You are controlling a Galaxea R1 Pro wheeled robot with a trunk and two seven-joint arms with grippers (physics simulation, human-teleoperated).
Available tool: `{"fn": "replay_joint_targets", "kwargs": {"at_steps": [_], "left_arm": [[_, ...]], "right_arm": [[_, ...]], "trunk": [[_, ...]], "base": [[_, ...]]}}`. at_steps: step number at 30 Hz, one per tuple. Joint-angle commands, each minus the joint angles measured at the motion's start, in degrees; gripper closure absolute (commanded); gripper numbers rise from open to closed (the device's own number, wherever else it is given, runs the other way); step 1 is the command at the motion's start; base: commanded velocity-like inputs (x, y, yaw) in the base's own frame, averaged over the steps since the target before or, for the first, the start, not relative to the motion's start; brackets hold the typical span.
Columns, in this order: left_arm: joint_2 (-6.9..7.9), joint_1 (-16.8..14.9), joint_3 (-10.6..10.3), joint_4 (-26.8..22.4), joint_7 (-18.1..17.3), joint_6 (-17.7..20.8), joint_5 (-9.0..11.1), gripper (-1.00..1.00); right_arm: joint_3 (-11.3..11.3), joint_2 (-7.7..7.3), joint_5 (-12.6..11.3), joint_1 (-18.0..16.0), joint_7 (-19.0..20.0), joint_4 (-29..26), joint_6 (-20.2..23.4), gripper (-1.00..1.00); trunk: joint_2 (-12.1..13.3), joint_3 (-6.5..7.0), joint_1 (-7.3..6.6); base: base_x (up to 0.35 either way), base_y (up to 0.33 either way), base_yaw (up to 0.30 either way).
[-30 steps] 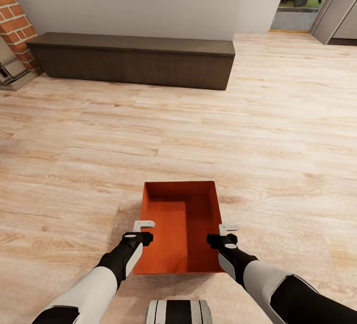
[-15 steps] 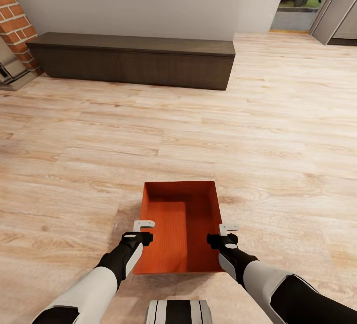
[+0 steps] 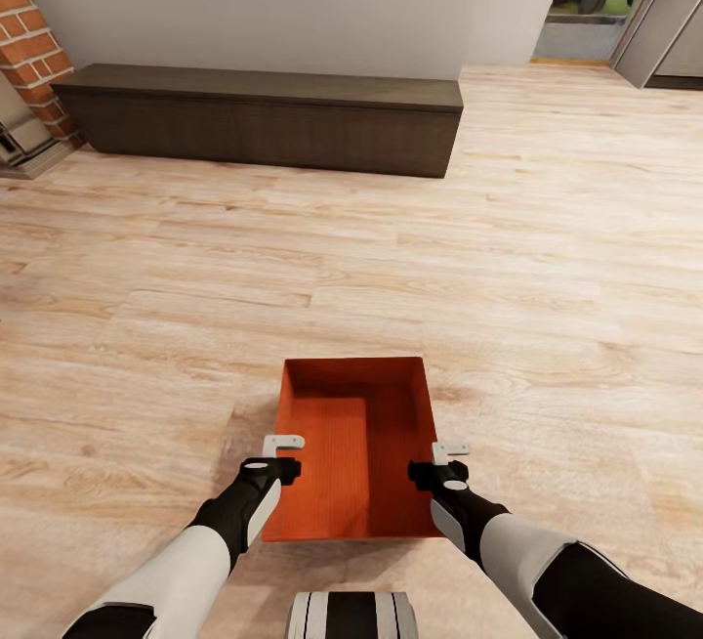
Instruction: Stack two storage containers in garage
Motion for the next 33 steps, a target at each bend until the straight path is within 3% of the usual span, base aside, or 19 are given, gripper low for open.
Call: {"fn": "replay_joint_targets", "kwargs": {"at_steps": [1, 15, 21, 33], "left_arm": [[-0.01, 0.0, 0.0, -0.1, 0.2, 0.4, -0.2, -1.0], [0.0, 0.0, 0.0, -0.1, 0.2, 0.3, 0.0, -1.0], [0.0, 0.0, 0.0, -0.1, 0.2, 0.3, 0.0, -1.0], [0.0, 0.0, 0.0, 0.0, 0.2, 0.3, 0.0, -1.0]], "right_arm": [[0.5, 0.02, -0.6, 0.0, -0.2, 0.0, -0.2, -1.0], [0.5, -0.2, -0.6, 0.0, -0.2, 0.0, -0.2, -1.0], [0.3, -2.19, -0.7, 0.0, -0.2, -0.5, -0.2, -1.0], [0.3, -1.99, -0.7, 0.0, -0.2, -0.6, -0.2, -1.0]], "trunk": [[0.0, -0.03, -0.01], [0.0, -0.03, -0.01], [0.0, -0.03, -0.01], [0.0, -0.03, -0.01]], "base": [[0.0, 0.0, 0.0], [0.0, 0.0, 0.0], [0.0, 0.0, 0.0], [0.0, 0.0, 0.0]]}}
